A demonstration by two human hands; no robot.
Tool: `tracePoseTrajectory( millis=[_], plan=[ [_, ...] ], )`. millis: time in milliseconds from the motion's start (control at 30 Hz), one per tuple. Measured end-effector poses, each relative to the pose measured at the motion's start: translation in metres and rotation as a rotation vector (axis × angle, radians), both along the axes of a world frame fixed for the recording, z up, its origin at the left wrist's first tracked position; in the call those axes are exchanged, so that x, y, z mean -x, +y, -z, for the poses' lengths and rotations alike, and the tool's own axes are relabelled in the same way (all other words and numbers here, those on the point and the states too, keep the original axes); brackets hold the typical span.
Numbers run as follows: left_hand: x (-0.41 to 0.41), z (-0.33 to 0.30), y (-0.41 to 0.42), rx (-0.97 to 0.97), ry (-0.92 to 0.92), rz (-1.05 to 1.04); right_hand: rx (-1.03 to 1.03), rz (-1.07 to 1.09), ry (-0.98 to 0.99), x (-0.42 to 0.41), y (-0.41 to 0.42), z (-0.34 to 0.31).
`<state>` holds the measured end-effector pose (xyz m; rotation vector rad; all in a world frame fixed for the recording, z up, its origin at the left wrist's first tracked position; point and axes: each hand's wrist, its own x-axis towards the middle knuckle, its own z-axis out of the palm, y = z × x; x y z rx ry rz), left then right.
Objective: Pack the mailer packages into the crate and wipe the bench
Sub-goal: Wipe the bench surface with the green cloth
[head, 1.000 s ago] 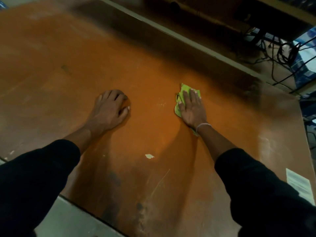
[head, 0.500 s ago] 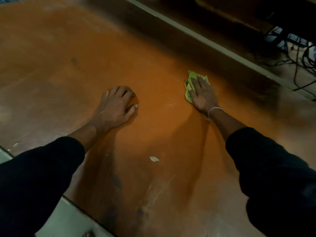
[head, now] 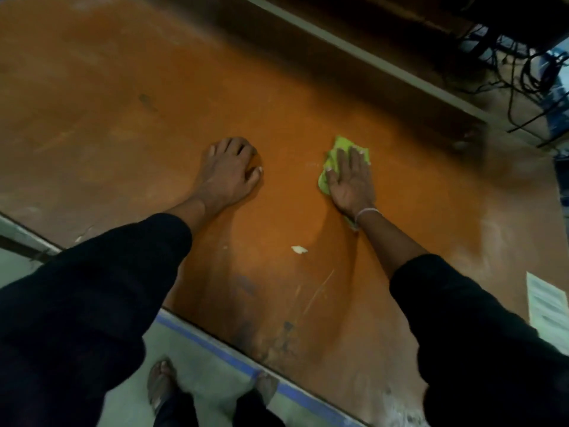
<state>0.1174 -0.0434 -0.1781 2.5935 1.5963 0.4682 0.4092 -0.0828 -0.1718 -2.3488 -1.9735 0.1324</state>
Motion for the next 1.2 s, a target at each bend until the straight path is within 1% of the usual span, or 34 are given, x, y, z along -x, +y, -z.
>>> tracePoseTrajectory(
  millis=[67, 100, 133, 167, 233, 267, 300, 367, 400, 433, 467, 567, 600, 633, 733, 767, 800, 833, 933, 967, 1000, 1067, 1133, 1167, 1200],
  plan=[
    [0.001, -0.002, 0.0, 0.017, -0.012, 0.002, -0.039, -0.247, -0.008, 0.027, -0.03, 0.005],
    [0.002, -0.002, 0.0, 0.02, -0.02, 0.003, -0.053, -0.309, -0.007, 0.031, -0.043, 0.006],
    [0.002, -0.003, -0.001, 0.026, -0.029, 0.003, -0.065, -0.278, -0.012, 0.03, -0.052, 0.007],
    [0.002, -0.003, -0.002, 0.036, -0.035, 0.004, -0.074, -0.158, -0.013, 0.029, -0.057, 0.007],
    [0.003, -0.004, -0.002, 0.063, -0.049, 0.005, -0.049, 0.152, -0.003, 0.036, -0.064, 0.005],
    [0.004, -0.004, -0.002, 0.078, -0.067, 0.009, -0.037, 0.178, -0.011, 0.05, -0.07, 0.005],
    [0.007, -0.005, -0.002, 0.09, -0.086, 0.024, -0.042, 0.099, -0.014, 0.068, -0.08, 0.007],
    [0.013, -0.009, -0.001, 0.095, -0.097, 0.091, -0.066, -0.169, 0.001, 0.099, -0.106, 0.007],
    [0.019, -0.012, -0.001, 0.084, -0.094, 0.127, -0.06, -0.255, 0.009, 0.107, -0.12, 0.007],
    [0.027, -0.015, 0.0, 0.065, -0.088, 0.15, -0.049, -0.278, 0.015, 0.109, -0.129, 0.006],
    [0.035, -0.017, 0.0, 0.046, -0.074, 0.162, -0.051, -0.225, 0.018, 0.109, -0.134, 0.005],
    [0.067, -0.019, 0.01, 0.015, -0.011, 0.162, -0.053, 0.143, 0.011, 0.13, -0.144, 0.001],
    [0.076, -0.018, 0.014, 0.018, -0.005, 0.156, -0.065, 0.166, 0.01, 0.15, -0.15, 0.0],
    [0.084, -0.017, 0.017, 0.025, -0.004, 0.149, -0.079, 0.088, 0.016, 0.173, -0.16, -0.001],
    [0.102, -0.013, 0.023, 0.053, -0.001, 0.14, -0.034, -0.346, 0.032, 0.225, -0.196, -0.007],
    [0.106, -0.011, 0.023, 0.062, 0.004, 0.142, -0.017, -0.41, 0.021, 0.226, -0.201, -0.008],
    [0.11, -0.008, 0.022, 0.069, 0.001, 0.142, -0.017, -0.405, 0.008, 0.223, -0.202, -0.007],
    [0.112, -0.006, 0.021, 0.074, -0.008, 0.138, -0.027, -0.33, -0.005, 0.22, -0.201, -0.006],
    [0.114, -0.006, 0.017, 0.068, -0.019, 0.121, -0.068, 0.04, -0.007, 0.226, -0.201, -0.003],
    [0.114, -0.006, 0.016, 0.069, -0.019, 0.118, -0.065, 0.07, -0.005, 0.237, -0.203, -0.002],
    [0.113, -0.007, 0.016, 0.069, -0.019, 0.117, -0.055, 0.016, -0.002, 0.248, -0.208, -0.002],
    [0.113, -0.008, 0.016, 0.068, -0.024, 0.116, -0.017, -0.225, 0.011, 0.262, -0.218, -0.004],
    [0.114, -0.008, 0.017, 0.06, -0.027, 0.112, 0.018, -0.399, 0.028, 0.252, -0.218, -0.011],
    [0.114, -0.008, 0.017, 0.054, -0.024, 0.113, 0.014, -0.413, 0.025, 0.243, -0.213, -0.01],
    [0.114, -0.009, 0.017, 0.049, -0.022, 0.117, -0.002, -0.362, 0.02, 0.232, -0.205, -0.008]
  ],
)
